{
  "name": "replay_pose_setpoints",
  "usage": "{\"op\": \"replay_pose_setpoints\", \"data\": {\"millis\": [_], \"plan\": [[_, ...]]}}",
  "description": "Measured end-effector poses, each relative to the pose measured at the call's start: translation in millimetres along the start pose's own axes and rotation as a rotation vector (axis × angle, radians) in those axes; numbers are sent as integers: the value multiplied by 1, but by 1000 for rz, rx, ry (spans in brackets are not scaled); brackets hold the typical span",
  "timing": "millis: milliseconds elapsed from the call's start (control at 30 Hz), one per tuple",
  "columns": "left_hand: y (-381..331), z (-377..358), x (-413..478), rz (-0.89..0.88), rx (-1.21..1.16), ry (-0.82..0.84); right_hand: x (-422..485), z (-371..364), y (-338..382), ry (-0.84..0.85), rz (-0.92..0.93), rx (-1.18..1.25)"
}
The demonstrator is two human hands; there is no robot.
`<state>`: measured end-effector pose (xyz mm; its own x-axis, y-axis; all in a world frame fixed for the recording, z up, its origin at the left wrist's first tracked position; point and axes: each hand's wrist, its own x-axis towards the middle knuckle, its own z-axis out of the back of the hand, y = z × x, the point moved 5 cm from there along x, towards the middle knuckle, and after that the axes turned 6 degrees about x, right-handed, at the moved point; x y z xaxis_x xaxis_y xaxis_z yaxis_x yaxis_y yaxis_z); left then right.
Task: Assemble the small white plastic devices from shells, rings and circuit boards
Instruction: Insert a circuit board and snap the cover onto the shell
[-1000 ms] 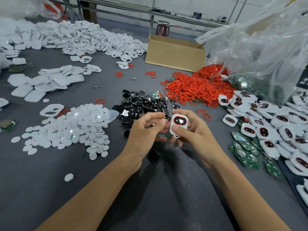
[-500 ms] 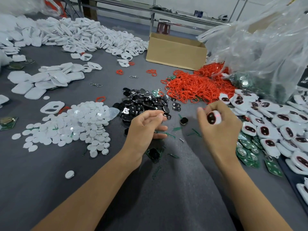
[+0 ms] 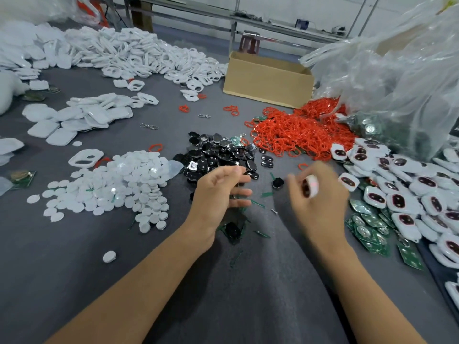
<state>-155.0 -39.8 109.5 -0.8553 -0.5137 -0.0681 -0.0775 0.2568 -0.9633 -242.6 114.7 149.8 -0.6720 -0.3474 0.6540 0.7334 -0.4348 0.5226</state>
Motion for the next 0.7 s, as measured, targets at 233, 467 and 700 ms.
{"op": "replay_pose_setpoints", "data": {"millis": [233,467,700], "plan": [[0,2,1,17,-25,-2,-1,1,6,-28,61,-53],[-1,-3,-3,-6,67,73,3,4,6,-65,-71,175],[-8,-18,-14,-282,442,191,-7,-27,14,267,-360,557]]}}
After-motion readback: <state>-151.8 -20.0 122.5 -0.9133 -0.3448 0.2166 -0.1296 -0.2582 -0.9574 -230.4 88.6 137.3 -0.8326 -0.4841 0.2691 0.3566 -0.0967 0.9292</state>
